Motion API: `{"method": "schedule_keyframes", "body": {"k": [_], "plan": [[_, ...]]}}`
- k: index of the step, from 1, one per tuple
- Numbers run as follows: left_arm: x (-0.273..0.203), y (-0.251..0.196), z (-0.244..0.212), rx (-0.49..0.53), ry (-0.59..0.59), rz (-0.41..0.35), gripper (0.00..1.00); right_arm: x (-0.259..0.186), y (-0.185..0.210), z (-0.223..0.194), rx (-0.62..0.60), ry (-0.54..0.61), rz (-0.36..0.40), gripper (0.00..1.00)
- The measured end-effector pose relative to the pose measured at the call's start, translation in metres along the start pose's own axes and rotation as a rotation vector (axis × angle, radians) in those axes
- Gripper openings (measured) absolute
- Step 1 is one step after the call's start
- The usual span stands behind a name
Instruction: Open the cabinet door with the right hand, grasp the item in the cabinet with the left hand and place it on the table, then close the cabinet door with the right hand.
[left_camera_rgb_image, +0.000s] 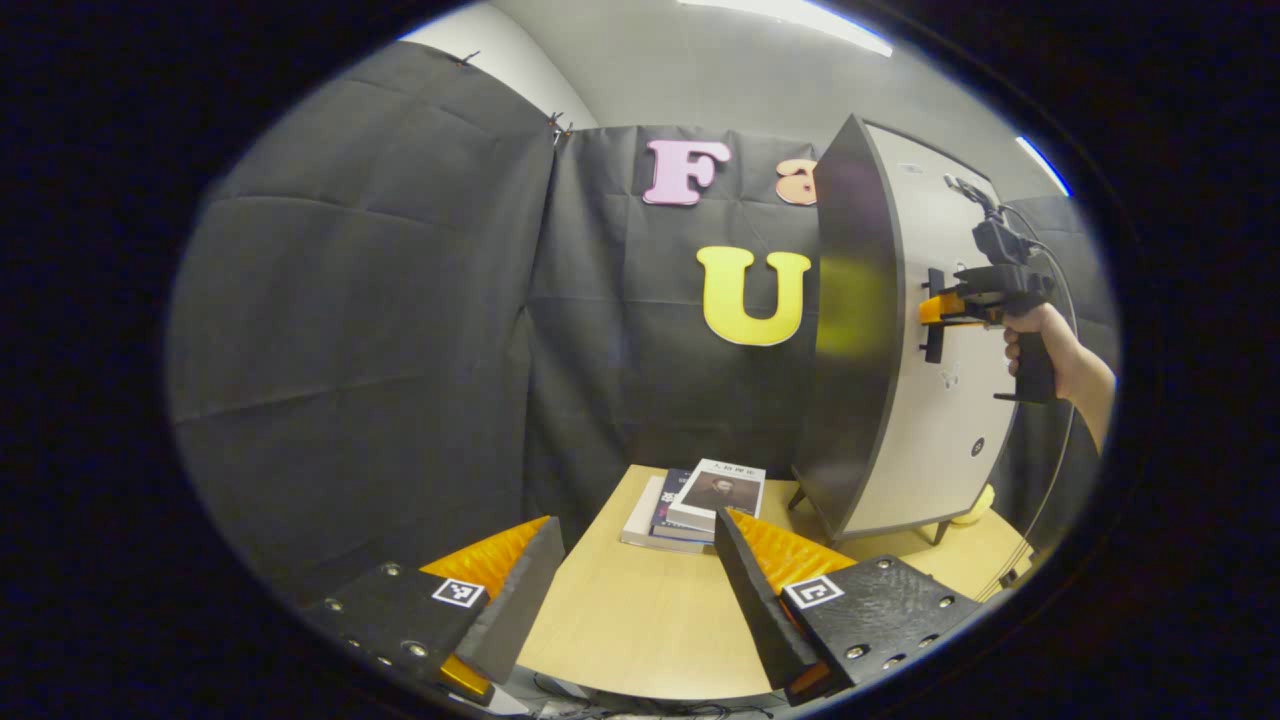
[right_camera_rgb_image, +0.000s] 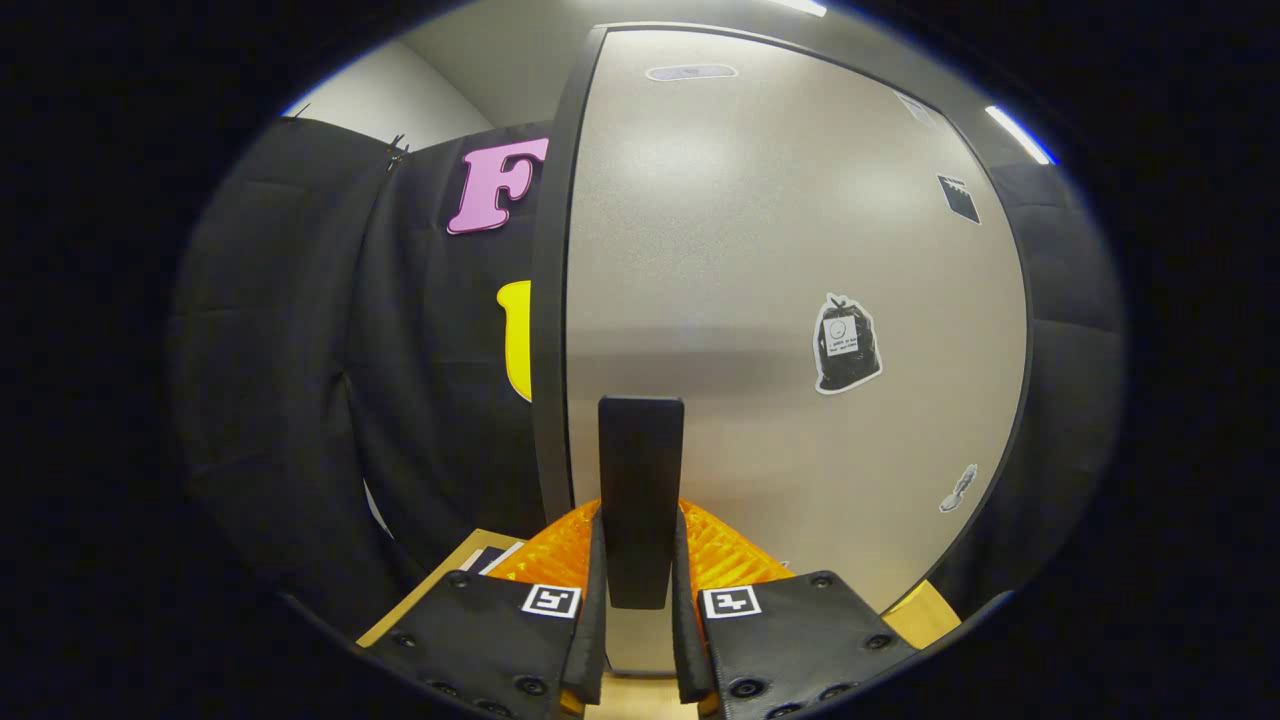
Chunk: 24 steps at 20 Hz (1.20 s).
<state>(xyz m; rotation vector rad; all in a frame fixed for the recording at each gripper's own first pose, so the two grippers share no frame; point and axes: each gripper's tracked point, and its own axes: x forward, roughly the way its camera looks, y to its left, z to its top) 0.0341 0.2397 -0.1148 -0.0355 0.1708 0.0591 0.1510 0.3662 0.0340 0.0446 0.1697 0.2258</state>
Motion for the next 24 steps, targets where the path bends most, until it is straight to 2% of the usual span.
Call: {"method": "schedule_keyframes", "body": {"k": [1,2,4,6,7,10,12,15,17,18,20,23,24], "plan": [[0.000,-0.003,0.001,0.002,-0.005,-0.011,0.93,0.002,0.001,0.002,0.000,0.000,0.005,0.30],[-0.002,-0.007,0.003,0.004,-0.011,-0.021,0.89,-0.002,-0.001,0.001,-0.033,0.002,0.013,0.25],[-0.002,-0.012,0.003,0.013,-0.016,-0.027,0.89,-0.003,0.000,-0.001,-0.072,-0.010,0.028,0.16],[-0.002,-0.017,0.002,0.008,0.001,-0.045,0.93,-0.006,0.000,0.000,-0.098,0.001,0.048,0.13],[-0.003,-0.023,0.007,0.009,-0.008,-0.065,0.89,-0.006,0.001,0.000,-0.096,0.001,0.054,0.13],[0.007,-0.066,0.017,0.020,-0.039,-0.130,0.89,-0.013,0.000,-0.001,-0.095,0.003,0.070,0.13],[0.012,-0.086,0.019,0.013,-0.044,-0.176,0.89,-0.023,0.000,-0.004,-0.100,0.011,0.099,0.10],[0.010,-0.109,0.022,0.016,-0.047,-0.218,0.89,-0.041,-0.002,-0.007,-0.107,0.023,0.155,0.12],[0.009,-0.123,0.020,-0.006,-0.031,-0.229,0.93,-0.052,-0.005,-0.009,-0.094,0.020,0.189,0.10],[0.008,-0.132,0.020,-0.031,-0.025,-0.236,0.89,-0.058,-0.006,-0.010,-0.081,0.016,0.200,0.12],[0.002,-0.149,0.026,-0.085,-0.024,-0.238,0.89,-0.070,-0.011,-0.011,-0.083,0.010,0.226,0.12],[-0.006,-0.162,0.028,-0.105,-0.005,-0.185,0.89,-0.098,-0.021,-0.011,-0.070,0.008,0.285,0.12],[-0.012,-0.165,0.032,-0.101,-0.009,-0.160,0.96,-0.106,-0.024,-0.012,-0.065,0.011,0.306,0.12]]}}
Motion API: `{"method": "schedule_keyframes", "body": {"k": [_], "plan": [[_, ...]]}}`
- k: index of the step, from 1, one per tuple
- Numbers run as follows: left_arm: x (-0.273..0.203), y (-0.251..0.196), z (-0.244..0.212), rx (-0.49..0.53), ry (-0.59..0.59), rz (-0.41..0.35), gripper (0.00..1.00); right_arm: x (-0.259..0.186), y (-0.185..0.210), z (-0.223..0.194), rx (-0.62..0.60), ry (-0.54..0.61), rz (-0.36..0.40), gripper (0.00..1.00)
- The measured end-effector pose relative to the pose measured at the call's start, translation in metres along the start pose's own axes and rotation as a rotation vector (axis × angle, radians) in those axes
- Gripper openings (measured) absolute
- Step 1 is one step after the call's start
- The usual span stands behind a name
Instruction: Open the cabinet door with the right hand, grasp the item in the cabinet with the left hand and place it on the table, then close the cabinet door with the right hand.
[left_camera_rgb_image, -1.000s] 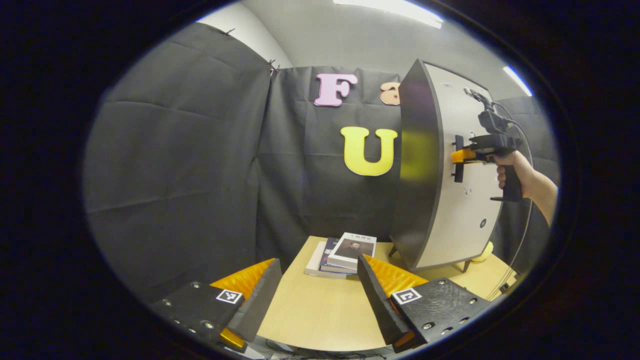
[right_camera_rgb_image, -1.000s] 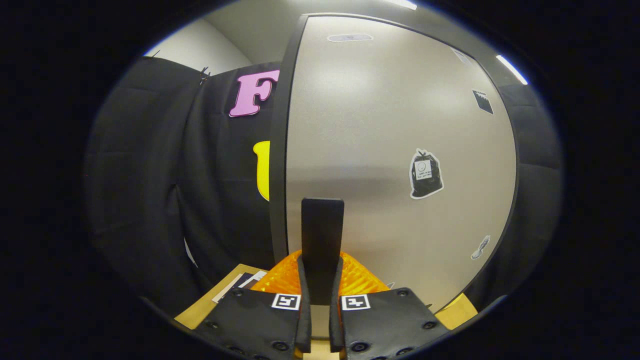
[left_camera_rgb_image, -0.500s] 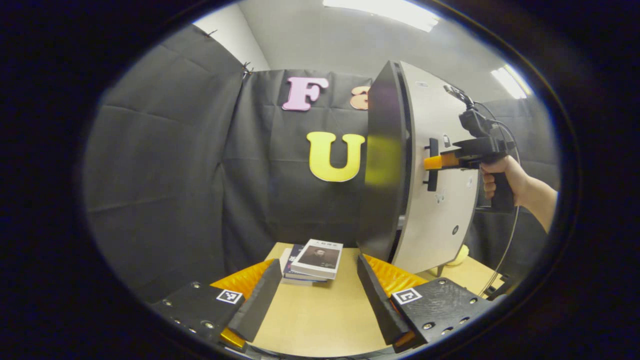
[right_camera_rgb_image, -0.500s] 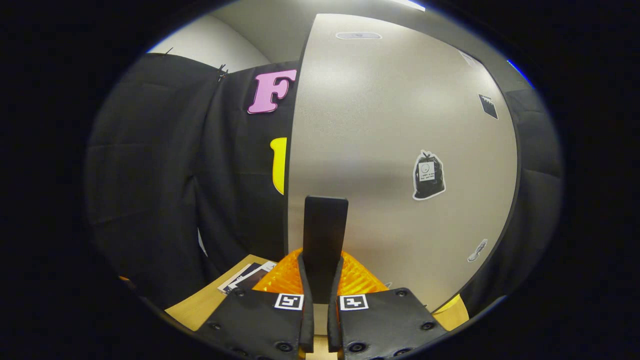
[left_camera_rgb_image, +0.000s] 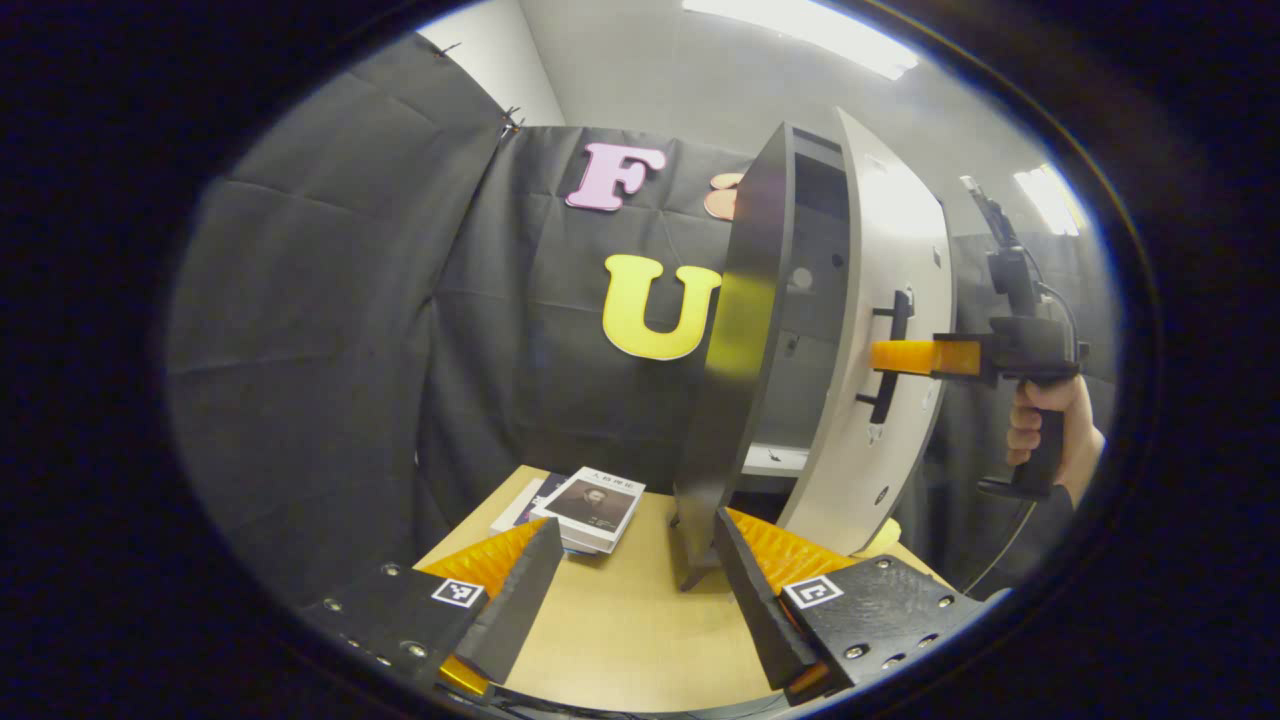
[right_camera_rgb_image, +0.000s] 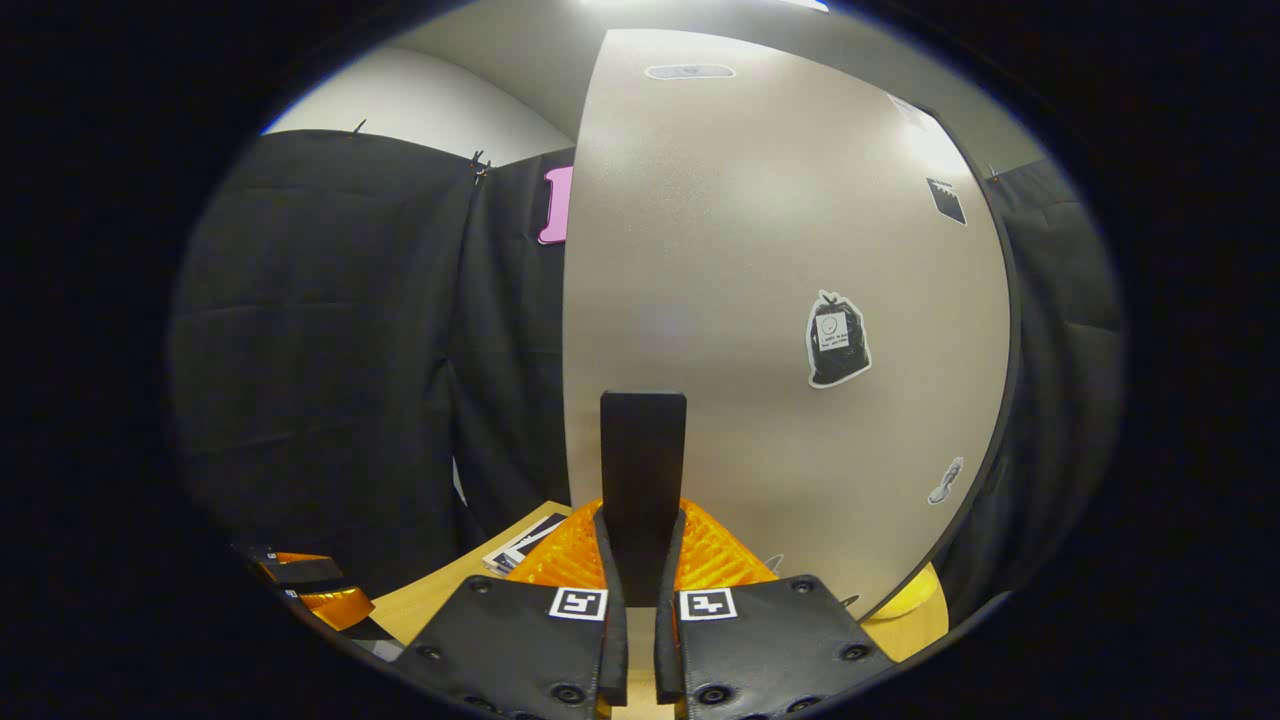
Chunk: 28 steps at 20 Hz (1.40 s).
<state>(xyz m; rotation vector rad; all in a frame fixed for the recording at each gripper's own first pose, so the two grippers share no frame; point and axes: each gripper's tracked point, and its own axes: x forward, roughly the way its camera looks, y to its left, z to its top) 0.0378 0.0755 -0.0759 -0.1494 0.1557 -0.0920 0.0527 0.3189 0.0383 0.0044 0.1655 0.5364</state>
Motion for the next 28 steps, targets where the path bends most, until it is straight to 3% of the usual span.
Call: {"method": "schedule_keyframes", "body": {"k": [2,8,10,17,23,28], "plan": [[-0.009,-0.011,0.006,0.010,-0.012,0.036,0.89,-0.014,-0.004,-0.001,0.003,0.001,0.036,0.12],[-0.030,-0.055,0.009,0.071,-0.011,0.074,0.92,-0.041,-0.019,-0.005,0.008,-0.005,0.153,0.12],[-0.037,-0.073,0.009,0.084,-0.022,0.082,0.89,-0.048,-0.020,-0.005,0.007,-0.006,0.185,0.12],[-0.072,-0.138,-0.011,0.076,-0.030,0.128,0.89,-0.057,-0.034,-0.010,0.024,-0.005,0.268,0.12],[-0.083,-0.185,-0.020,0.104,-0.022,0.106,0.89,-0.063,-0.054,-0.016,0.053,-0.001,0.238,0.10],[-0.073,-0.222,-0.021,0.121,-0.025,0.042,0.89,-0.069,-0.076,-0.016,0.063,-0.006,0.133,0.11]]}}
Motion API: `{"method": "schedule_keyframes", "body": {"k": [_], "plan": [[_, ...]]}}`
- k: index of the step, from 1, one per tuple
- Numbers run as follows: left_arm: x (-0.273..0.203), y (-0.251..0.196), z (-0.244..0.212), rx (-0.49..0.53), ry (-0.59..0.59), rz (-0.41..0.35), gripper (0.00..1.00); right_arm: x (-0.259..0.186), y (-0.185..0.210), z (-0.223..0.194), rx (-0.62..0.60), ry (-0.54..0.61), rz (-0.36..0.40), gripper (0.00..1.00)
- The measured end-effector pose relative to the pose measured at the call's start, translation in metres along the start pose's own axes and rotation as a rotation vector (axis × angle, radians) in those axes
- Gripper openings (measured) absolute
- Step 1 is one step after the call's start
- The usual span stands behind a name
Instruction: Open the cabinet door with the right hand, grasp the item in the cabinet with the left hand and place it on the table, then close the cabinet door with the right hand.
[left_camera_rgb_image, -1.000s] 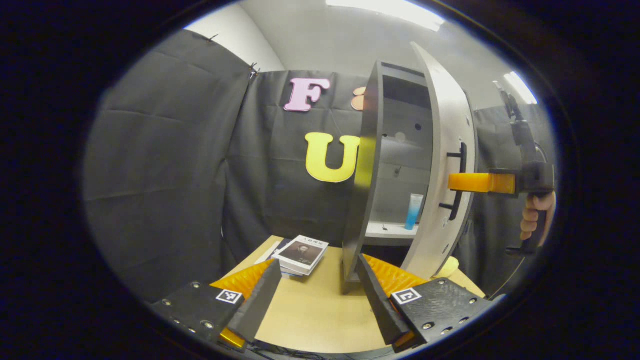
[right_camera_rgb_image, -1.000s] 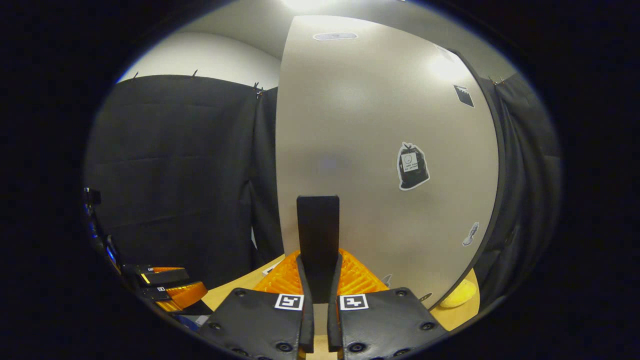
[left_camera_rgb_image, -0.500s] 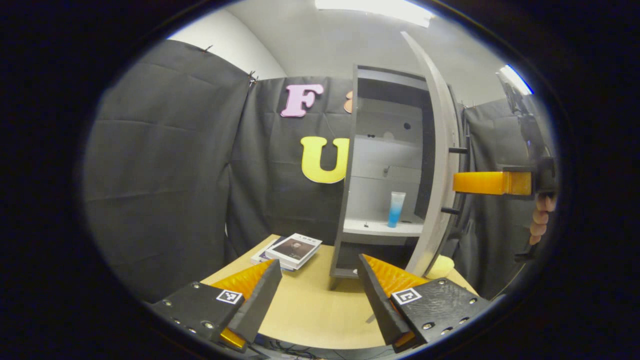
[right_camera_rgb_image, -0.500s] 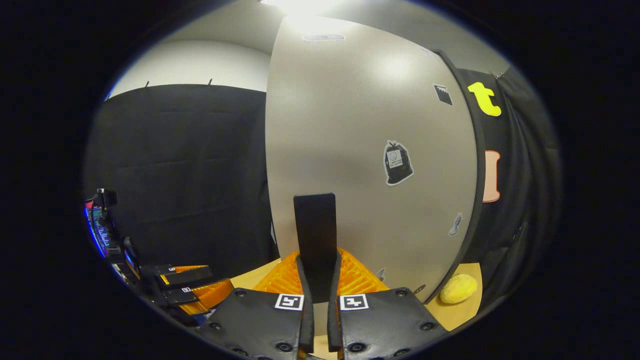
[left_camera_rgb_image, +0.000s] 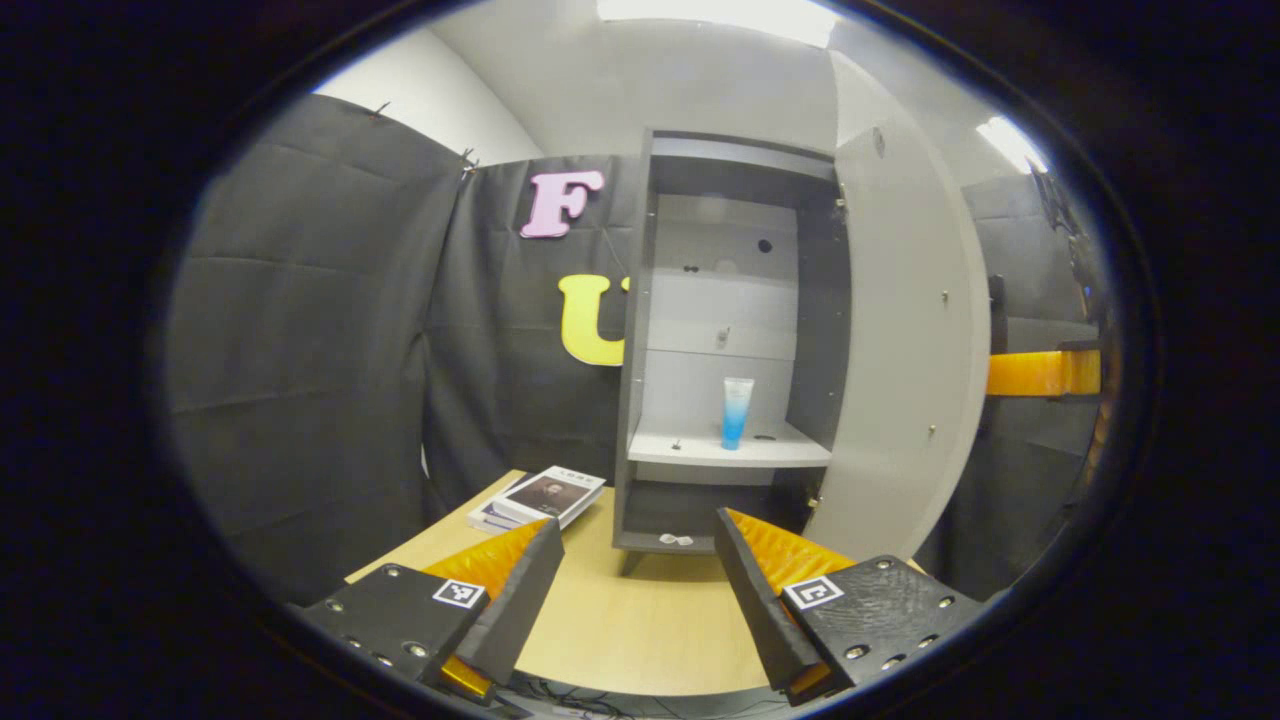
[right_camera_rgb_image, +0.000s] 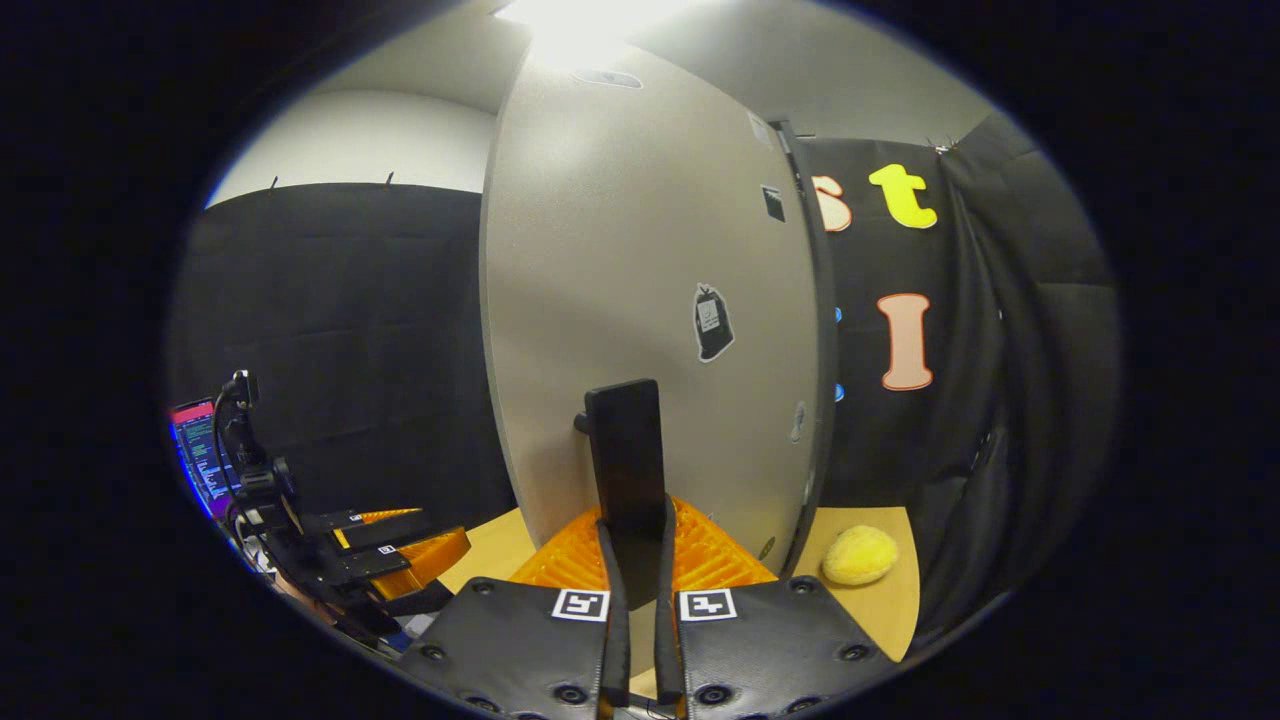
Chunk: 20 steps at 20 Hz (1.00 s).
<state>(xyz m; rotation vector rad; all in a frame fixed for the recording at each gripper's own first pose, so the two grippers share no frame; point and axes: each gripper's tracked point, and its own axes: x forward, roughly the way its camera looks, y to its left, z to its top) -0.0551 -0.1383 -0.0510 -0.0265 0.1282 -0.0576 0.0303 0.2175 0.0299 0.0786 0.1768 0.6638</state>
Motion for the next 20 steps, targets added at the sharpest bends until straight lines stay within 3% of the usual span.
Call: {"method": "schedule_keyframes", "body": {"k": [6,10,13,14,17,19,20], "plan": [[0.010,-0.049,-0.007,0.033,0.013,-0.114,0.89,-0.012,-0.028,0.000,0.017,0.000,-0.155,0.11],[0.009,-0.062,-0.013,0.044,0.027,-0.152,0.89,-0.019,-0.049,0.000,0.016,0.000,-0.257,0.10],[0.012,-0.062,-0.015,0.046,0.038,-0.174,0.89,-0.022,-0.054,-0.002,0.037,0.001,-0.311,0.10],[0.012,-0.062,-0.015,0.044,0.040,-0.178,0.89,-0.023,-0.052,-0.002,0.045,0.002,-0.311,0.00],[0.026,-0.046,-0.020,0.020,0.062,-0.178,0.89,-0.022,-0.053,-0.002,0.064,-0.006,-0.332,0.07],[0.036,-0.033,-0.021,0.002,0.070,-0.181,0.93,-0.026,-0.056,-0.003,0.053,0.000,-0.364,0.07],[0.041,-0.027,-0.020,-0.002,0.070,-0.185,0.93,-0.027,-0.059,-0.004,0.043,0.006,-0.382,0.00]]}}
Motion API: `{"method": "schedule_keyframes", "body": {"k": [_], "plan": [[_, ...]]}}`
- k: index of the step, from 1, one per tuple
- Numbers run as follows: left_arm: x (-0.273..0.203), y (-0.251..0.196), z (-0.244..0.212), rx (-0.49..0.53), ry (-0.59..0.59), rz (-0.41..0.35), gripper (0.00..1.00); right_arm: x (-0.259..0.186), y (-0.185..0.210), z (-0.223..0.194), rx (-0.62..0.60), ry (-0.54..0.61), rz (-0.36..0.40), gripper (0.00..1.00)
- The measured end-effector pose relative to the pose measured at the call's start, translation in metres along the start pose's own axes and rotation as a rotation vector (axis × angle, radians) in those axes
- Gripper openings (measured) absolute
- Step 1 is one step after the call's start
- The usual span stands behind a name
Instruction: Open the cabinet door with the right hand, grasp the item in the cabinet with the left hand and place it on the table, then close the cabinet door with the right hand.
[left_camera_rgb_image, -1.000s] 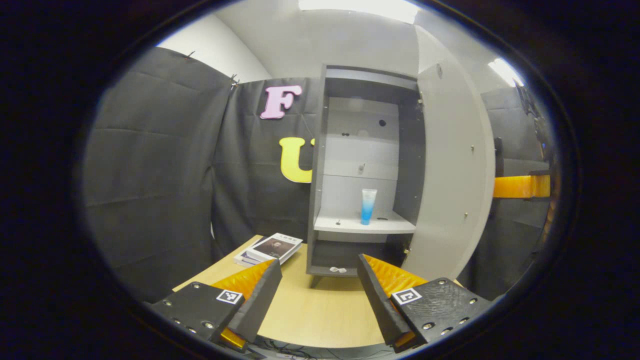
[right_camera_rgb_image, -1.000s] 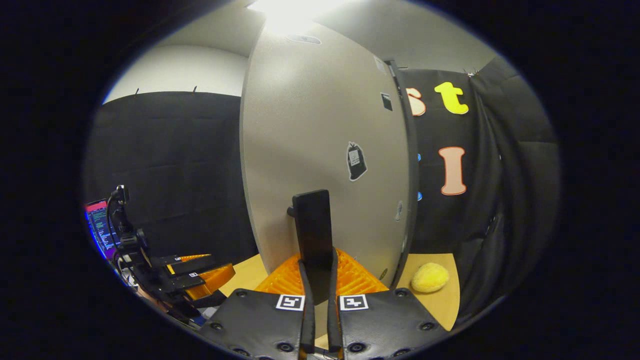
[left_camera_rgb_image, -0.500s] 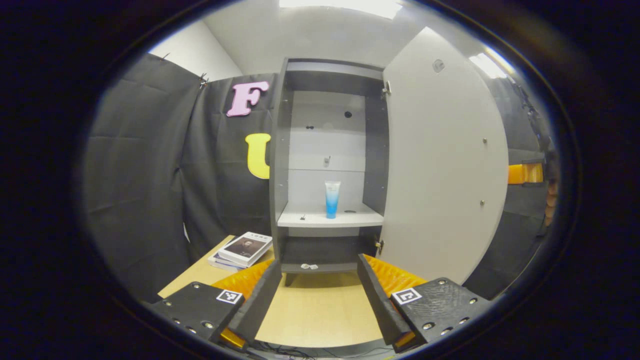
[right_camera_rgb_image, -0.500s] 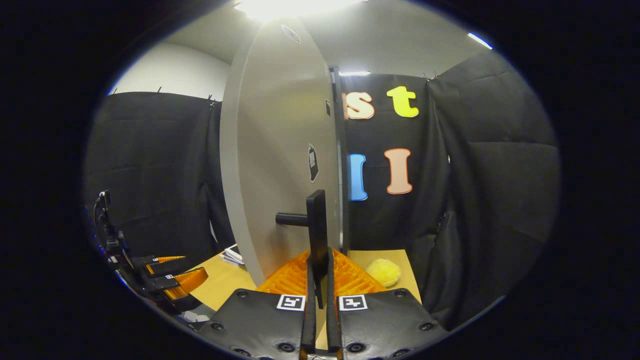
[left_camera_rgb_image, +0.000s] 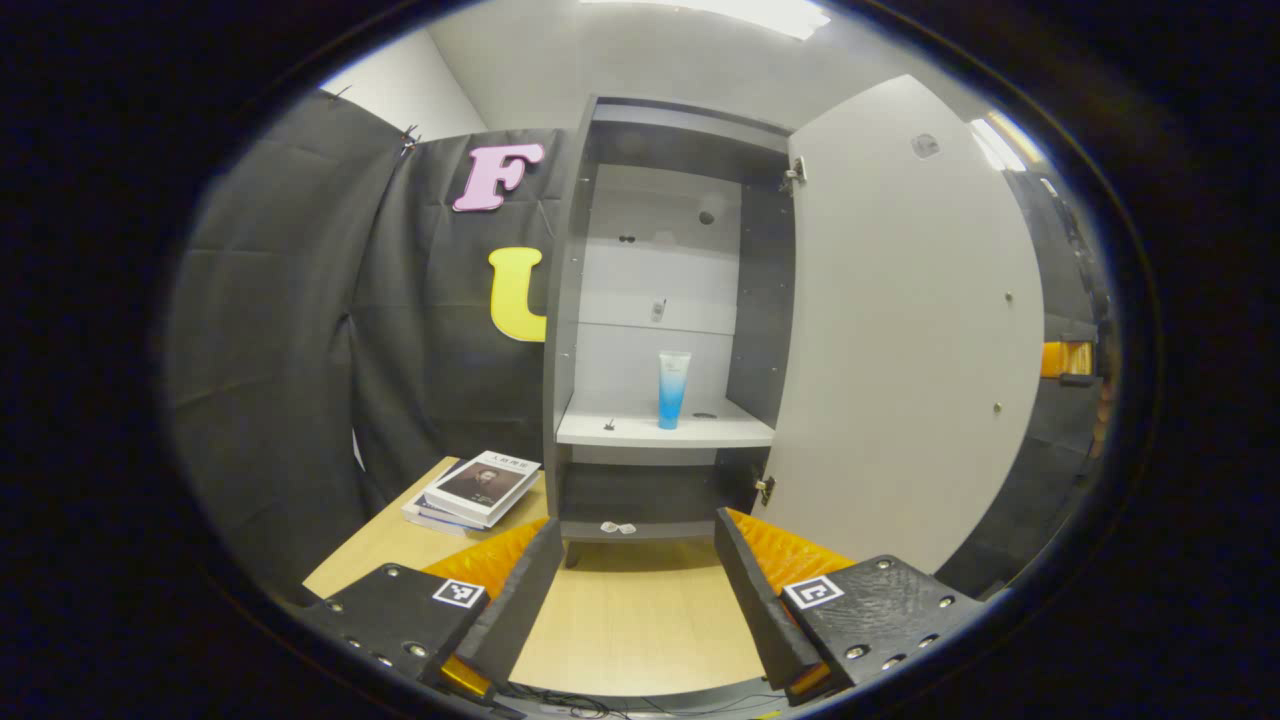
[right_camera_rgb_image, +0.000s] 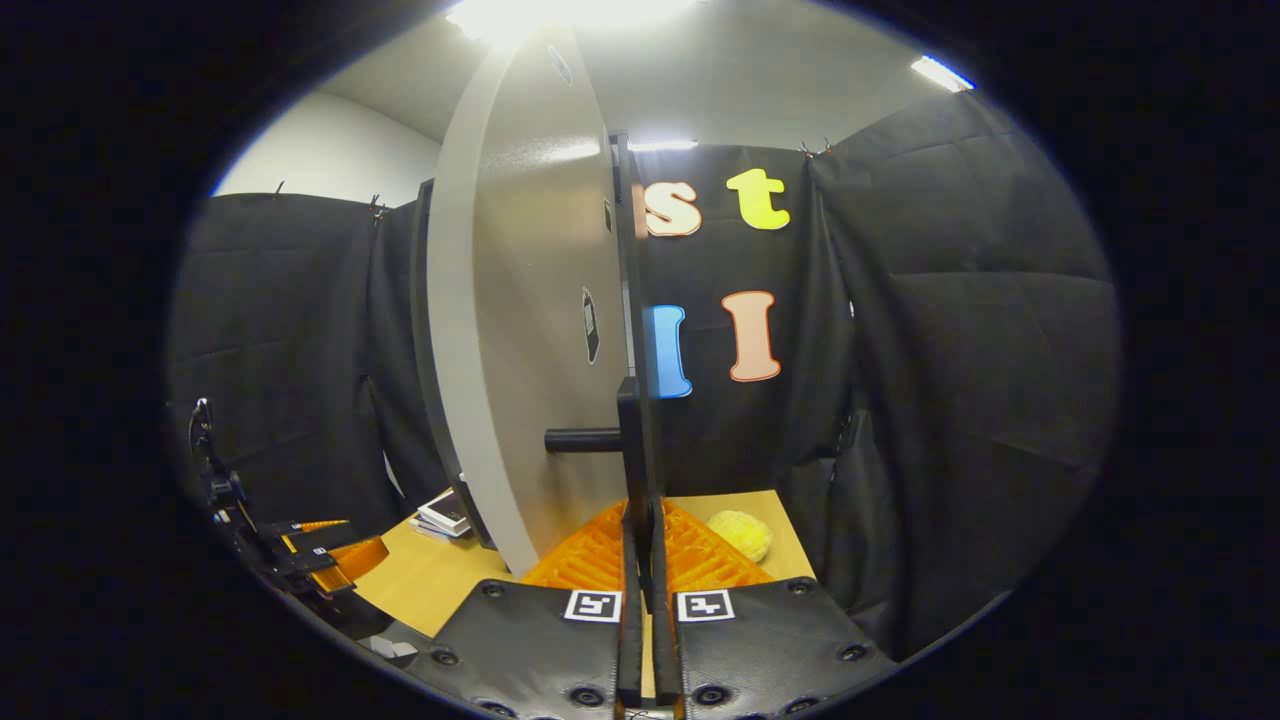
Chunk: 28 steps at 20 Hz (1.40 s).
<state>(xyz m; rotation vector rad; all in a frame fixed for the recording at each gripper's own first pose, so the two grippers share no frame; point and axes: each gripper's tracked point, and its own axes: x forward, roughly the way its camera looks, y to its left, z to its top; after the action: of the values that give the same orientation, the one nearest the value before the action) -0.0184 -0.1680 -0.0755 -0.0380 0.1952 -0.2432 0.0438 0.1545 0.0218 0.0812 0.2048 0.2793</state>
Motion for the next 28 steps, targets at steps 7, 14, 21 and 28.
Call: {"method": "schedule_keyframes", "body": {"k": [7,14,21,28], "plan": [[0.045,0.047,0.006,0.013,0.020,-0.063,0.92,-0.008,-0.014,-0.001,0.017,0.013,-0.131,0.00],[0.089,0.070,0.004,-0.029,0.012,-0.165,0.89,-0.035,-0.012,0.011,0.138,-0.015,-0.235,0.04],[0.110,0.070,-0.005,0.001,0.028,-0.230,0.93,-0.058,-0.053,0.015,0.139,-0.053,-0.478,0.03],[0.116,0.074,0.006,-0.003,0.014,-0.214,0.93,-0.038,-0.066,0.021,0.066,-0.048,-0.441,0.02]]}}
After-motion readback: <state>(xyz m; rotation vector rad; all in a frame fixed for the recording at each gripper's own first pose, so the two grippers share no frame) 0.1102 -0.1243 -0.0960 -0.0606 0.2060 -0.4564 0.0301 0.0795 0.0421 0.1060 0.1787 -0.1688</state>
